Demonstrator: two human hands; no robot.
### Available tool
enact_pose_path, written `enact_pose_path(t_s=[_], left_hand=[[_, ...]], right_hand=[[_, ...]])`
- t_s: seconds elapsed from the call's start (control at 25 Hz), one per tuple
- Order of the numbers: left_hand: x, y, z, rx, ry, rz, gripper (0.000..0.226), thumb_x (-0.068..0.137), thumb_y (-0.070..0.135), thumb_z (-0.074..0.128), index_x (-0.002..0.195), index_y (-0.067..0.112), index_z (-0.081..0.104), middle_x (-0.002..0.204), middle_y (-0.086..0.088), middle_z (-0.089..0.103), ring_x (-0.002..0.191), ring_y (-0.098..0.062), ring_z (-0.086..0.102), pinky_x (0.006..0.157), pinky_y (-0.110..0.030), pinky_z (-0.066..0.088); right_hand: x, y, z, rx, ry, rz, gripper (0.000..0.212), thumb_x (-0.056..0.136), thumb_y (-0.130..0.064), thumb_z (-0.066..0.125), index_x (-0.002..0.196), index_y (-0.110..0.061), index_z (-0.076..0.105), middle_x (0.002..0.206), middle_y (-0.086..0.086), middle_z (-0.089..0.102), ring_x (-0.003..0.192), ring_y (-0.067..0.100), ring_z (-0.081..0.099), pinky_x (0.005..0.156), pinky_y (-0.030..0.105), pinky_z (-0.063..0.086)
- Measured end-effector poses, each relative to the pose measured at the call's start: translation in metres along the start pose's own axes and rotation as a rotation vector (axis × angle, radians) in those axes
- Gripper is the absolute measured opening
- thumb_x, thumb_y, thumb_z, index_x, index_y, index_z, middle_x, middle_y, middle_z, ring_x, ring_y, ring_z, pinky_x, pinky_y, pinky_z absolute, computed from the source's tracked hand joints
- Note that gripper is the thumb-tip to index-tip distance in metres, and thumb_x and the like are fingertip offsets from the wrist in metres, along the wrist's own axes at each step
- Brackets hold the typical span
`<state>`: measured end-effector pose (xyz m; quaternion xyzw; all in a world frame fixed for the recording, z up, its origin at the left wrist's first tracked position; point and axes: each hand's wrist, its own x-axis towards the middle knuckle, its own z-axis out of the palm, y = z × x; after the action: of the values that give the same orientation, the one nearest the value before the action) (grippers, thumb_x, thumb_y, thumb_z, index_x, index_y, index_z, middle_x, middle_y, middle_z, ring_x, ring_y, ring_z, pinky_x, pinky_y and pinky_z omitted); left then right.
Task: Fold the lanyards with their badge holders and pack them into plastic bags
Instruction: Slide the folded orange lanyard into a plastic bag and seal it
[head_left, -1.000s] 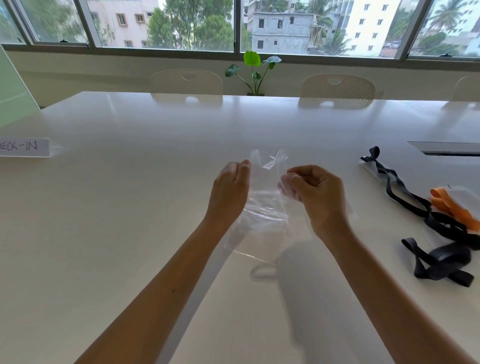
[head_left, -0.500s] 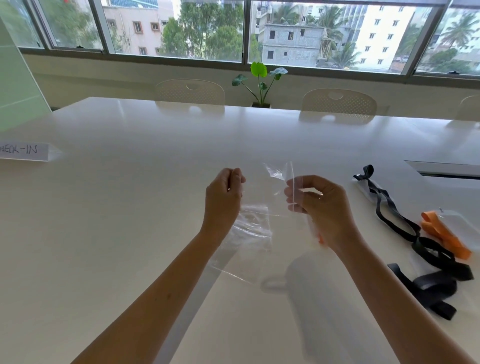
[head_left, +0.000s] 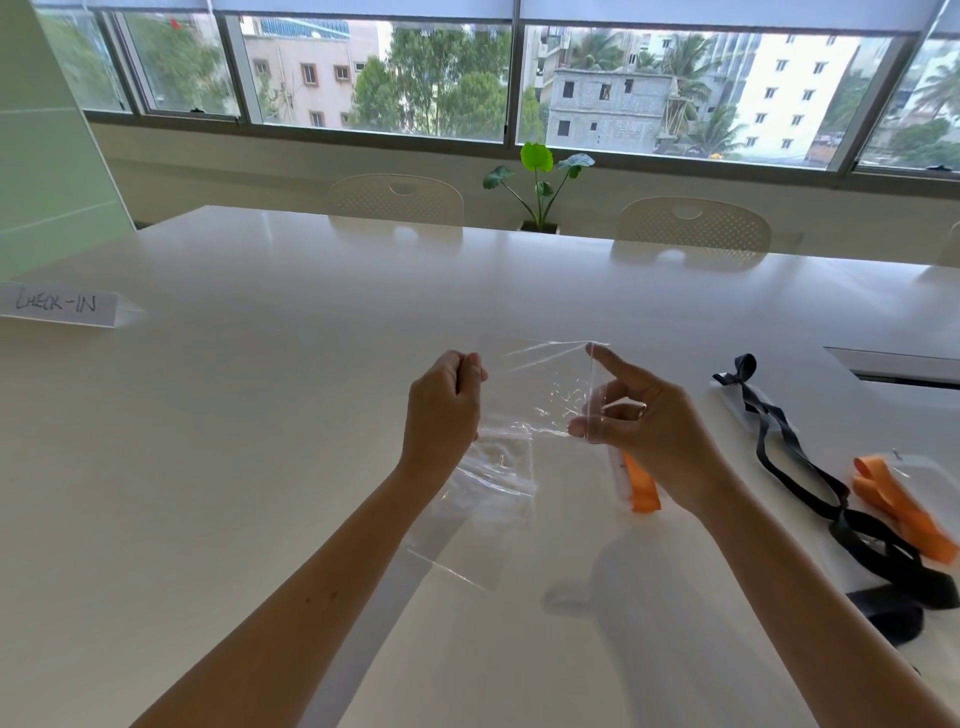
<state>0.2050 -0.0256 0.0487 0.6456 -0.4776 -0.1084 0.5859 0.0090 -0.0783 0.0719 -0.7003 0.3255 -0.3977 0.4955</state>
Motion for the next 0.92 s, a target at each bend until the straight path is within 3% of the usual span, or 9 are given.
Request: enact_pose_path(t_s=[0.2, 0.28, 0.36, 0.44, 0.52, 0.56, 0.68, 0.92], left_hand=[[0.010, -0.009, -0.003, 0.077, -0.048, 0.045, 0.021, 0.098, 0.025, 0.049, 0.088, 0.009, 0.057, 0.052, 0.003, 0.047, 0.045, -0.017, 0.043, 0.051, -0.036, 0.044], [0.013, -0.011, -0.008, 0.215, -0.034, 0.131, 0.019, 0.096, 0.026, 0.052, 0.095, 0.007, 0.054, 0.054, 0.003, 0.048, 0.044, -0.015, 0.043, 0.051, -0.030, 0.039], [0.018, -0.008, -0.017, 0.295, -0.033, 0.228, 0.026, 0.093, 0.029, 0.057, 0.106, 0.008, 0.052, 0.064, 0.002, 0.052, 0.054, -0.012, 0.048, 0.057, -0.031, 0.045], [0.023, -0.001, -0.021, 0.288, -0.207, 0.314, 0.054, 0.083, 0.044, 0.065, 0.124, 0.014, 0.046, 0.099, -0.002, 0.059, 0.088, -0.015, 0.055, 0.079, -0.033, 0.048], [0.021, 0.006, -0.016, 0.429, -0.484, 0.419, 0.095, 0.068, 0.066, 0.065, 0.143, 0.024, 0.026, 0.143, 0.001, 0.038, 0.128, -0.016, 0.035, 0.102, -0.038, 0.030], [0.018, 0.009, -0.011, 0.510, -0.586, 0.468, 0.110, 0.062, 0.074, 0.063, 0.147, 0.027, 0.013, 0.153, 0.006, 0.023, 0.138, -0.013, 0.021, 0.105, -0.040, 0.019], [0.007, 0.007, 0.006, 0.606, -0.672, 0.533, 0.121, 0.058, 0.078, 0.063, 0.148, 0.029, -0.003, 0.158, 0.007, 0.010, 0.144, -0.012, 0.008, 0.106, -0.040, 0.009], [-0.002, 0.000, 0.016, 0.531, -0.662, 0.516, 0.110, 0.060, 0.079, 0.061, 0.143, 0.030, 0.008, 0.141, 0.007, 0.031, 0.131, -0.013, 0.031, 0.101, -0.032, 0.011]], right_hand=[[0.004, 0.001, -0.005, 0.014, -0.056, -0.006, 0.081, 0.060, 0.001, 0.082, 0.125, -0.036, 0.052, 0.067, -0.001, 0.061, 0.062, 0.014, 0.063, 0.061, 0.021, 0.053], [0.006, 0.002, -0.007, -0.038, -0.052, -0.017, 0.081, 0.060, -0.001, 0.084, 0.126, -0.037, 0.052, 0.066, -0.003, 0.062, 0.060, 0.011, 0.062, 0.060, 0.020, 0.053], [0.008, 0.005, -0.008, -0.102, -0.050, -0.026, 0.082, 0.058, -0.006, 0.086, 0.127, -0.037, 0.054, 0.067, -0.003, 0.063, 0.058, 0.011, 0.061, 0.061, 0.025, 0.055], [0.009, 0.007, -0.008, -0.189, -0.066, -0.027, 0.082, 0.055, -0.013, 0.088, 0.122, -0.046, 0.054, 0.071, -0.005, 0.066, 0.060, 0.013, 0.064, 0.066, 0.033, 0.058], [0.010, 0.009, -0.005, -0.288, -0.105, -0.031, 0.081, 0.054, -0.020, 0.088, 0.118, -0.055, 0.053, 0.075, -0.010, 0.067, 0.062, 0.010, 0.066, 0.068, 0.032, 0.056], [0.010, 0.010, -0.004, -0.334, -0.130, -0.040, 0.082, 0.054, -0.023, 0.089, 0.119, -0.056, 0.052, 0.076, -0.013, 0.068, 0.063, 0.009, 0.067, 0.069, 0.029, 0.056], [0.008, 0.013, 0.000, -0.417, -0.189, -0.062, 0.087, 0.054, -0.031, 0.087, 0.127, -0.051, 0.046, 0.078, -0.015, 0.068, 0.065, 0.006, 0.069, 0.067, 0.024, 0.053], [0.004, 0.015, -0.002, -0.479, -0.203, -0.059, 0.081, 0.054, -0.036, 0.084, 0.122, -0.059, 0.047, 0.078, -0.016, 0.067, 0.061, 0.001, 0.067, 0.059, 0.019, 0.047]])
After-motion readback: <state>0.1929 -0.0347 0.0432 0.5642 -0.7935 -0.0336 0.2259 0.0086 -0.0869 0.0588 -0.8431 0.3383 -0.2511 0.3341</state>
